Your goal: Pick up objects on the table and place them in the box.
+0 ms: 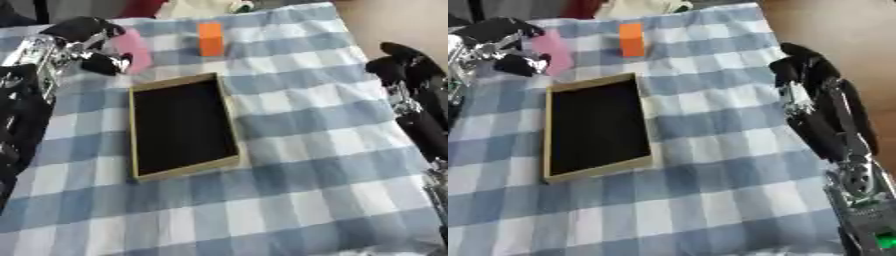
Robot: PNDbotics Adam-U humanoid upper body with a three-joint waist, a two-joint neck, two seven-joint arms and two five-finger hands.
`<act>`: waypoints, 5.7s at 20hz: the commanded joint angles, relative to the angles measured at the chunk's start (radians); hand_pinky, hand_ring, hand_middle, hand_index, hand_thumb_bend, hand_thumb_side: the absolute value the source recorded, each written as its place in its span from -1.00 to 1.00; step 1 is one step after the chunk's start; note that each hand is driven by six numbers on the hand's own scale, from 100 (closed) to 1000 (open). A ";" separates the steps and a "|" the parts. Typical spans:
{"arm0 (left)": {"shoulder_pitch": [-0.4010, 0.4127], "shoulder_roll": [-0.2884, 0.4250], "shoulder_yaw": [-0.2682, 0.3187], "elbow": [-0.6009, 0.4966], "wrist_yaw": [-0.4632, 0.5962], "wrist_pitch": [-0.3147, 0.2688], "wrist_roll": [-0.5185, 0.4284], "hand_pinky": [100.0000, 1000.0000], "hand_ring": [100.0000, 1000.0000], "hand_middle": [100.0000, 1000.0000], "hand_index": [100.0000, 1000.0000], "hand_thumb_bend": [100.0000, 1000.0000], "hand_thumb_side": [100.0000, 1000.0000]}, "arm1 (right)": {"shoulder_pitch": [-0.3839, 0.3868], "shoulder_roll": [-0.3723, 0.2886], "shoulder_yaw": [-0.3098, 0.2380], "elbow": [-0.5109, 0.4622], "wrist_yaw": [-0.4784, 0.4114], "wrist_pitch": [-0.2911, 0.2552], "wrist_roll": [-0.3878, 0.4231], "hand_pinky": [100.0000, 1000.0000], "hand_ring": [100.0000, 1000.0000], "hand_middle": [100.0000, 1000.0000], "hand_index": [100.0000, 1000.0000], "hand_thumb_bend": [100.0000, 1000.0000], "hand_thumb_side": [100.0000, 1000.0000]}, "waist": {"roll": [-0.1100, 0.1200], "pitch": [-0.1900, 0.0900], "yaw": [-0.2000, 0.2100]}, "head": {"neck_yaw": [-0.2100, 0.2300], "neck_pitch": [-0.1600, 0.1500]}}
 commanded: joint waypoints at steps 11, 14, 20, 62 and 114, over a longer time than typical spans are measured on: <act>-0.006 0.125 -0.111 -0.272 0.375 -0.165 -0.064 0.33 -0.10 -0.08 0.82 -1.00 -0.31 | 0.001 -0.026 -0.014 -0.021 0.001 0.001 -0.006 0.71 0.50 0.26 0.72 -1.00 0.36 | -0.001 -0.025 0.030 | -0.024 -0.004; 0.015 0.172 -0.186 -0.398 0.501 -0.207 -0.124 0.33 -0.08 -0.06 0.82 -1.00 -0.26 | 0.003 -0.029 -0.017 -0.021 0.004 0.001 -0.008 0.71 0.50 0.26 0.72 -1.00 0.35 | 0.003 -0.028 0.044 | -0.033 -0.005; 0.064 0.217 -0.321 -0.591 0.638 -0.223 -0.238 0.33 -0.03 -0.02 0.81 -1.00 -0.13 | 0.001 -0.032 -0.017 -0.021 0.007 0.000 -0.009 0.71 0.50 0.27 0.72 -1.00 0.35 | 0.005 -0.030 0.054 | -0.041 -0.007; 0.374 0.248 -0.243 -0.990 1.210 -0.128 -0.256 0.69 0.37 0.46 1.00 -1.00 0.64 | -0.543 -0.421 0.167 0.310 0.079 -0.023 0.338 0.70 0.60 0.54 0.87 -1.00 0.53 | -0.056 -0.023 0.180 | -0.094 -0.017; 0.516 0.017 -0.206 -1.130 1.349 -0.003 -0.455 0.68 0.30 0.38 1.00 -1.00 0.74 | -0.863 -0.089 0.019 1.099 0.894 -0.254 0.095 0.59 0.42 -0.10 0.80 -0.94 -0.29 | -0.075 0.004 0.320 | -0.194 -0.091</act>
